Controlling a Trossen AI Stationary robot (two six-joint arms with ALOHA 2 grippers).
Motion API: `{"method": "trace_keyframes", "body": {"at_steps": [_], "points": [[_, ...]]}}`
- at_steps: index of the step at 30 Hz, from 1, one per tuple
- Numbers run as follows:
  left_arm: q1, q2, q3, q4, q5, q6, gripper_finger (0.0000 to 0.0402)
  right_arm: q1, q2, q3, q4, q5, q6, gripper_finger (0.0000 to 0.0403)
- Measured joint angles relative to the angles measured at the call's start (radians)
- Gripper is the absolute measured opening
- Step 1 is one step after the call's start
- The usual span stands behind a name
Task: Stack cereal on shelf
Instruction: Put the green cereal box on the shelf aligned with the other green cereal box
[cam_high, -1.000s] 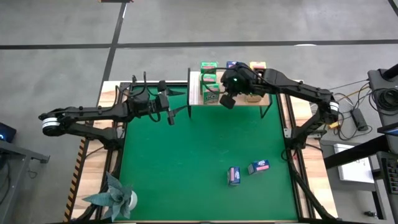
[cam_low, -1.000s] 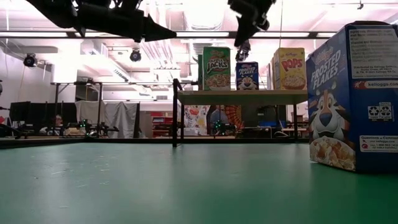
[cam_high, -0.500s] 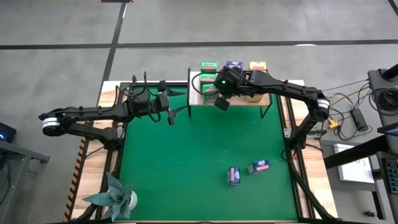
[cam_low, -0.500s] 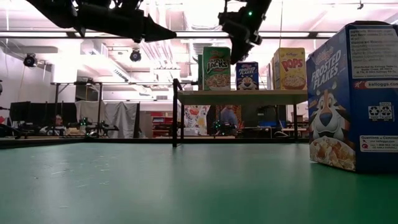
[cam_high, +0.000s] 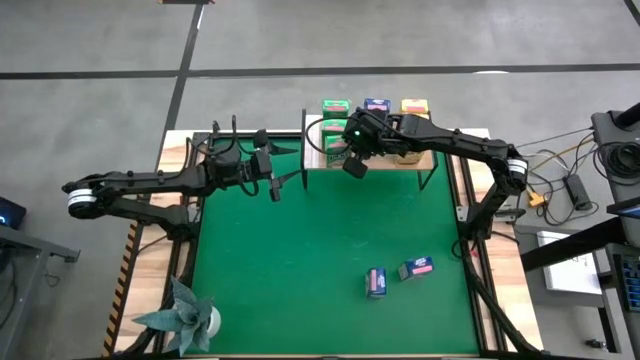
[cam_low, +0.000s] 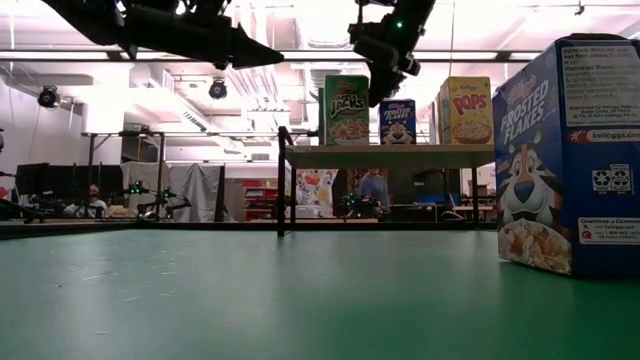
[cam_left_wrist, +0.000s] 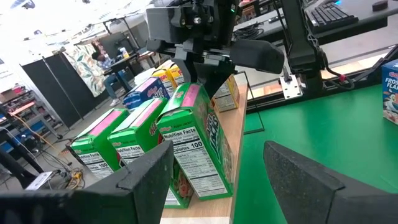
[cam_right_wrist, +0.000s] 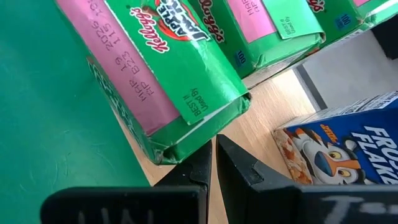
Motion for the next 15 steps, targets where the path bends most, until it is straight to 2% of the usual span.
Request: {"method": "trace_keyframes", "body": {"at_steps": [7, 15], "points": [[0.0, 0.0, 0.0, 0.001, 0.0, 0.0, 0.0233, 0.0, 0.003, 0.0, 0.015, -0.052, 0.001, 0.0013], [0.0, 0.0, 0.0, 0.001, 0.0, 0.0, 0.0233, 0.004, 0.006, 0.0, 0.026, -0.052, 0.016, 0.0013]]}}
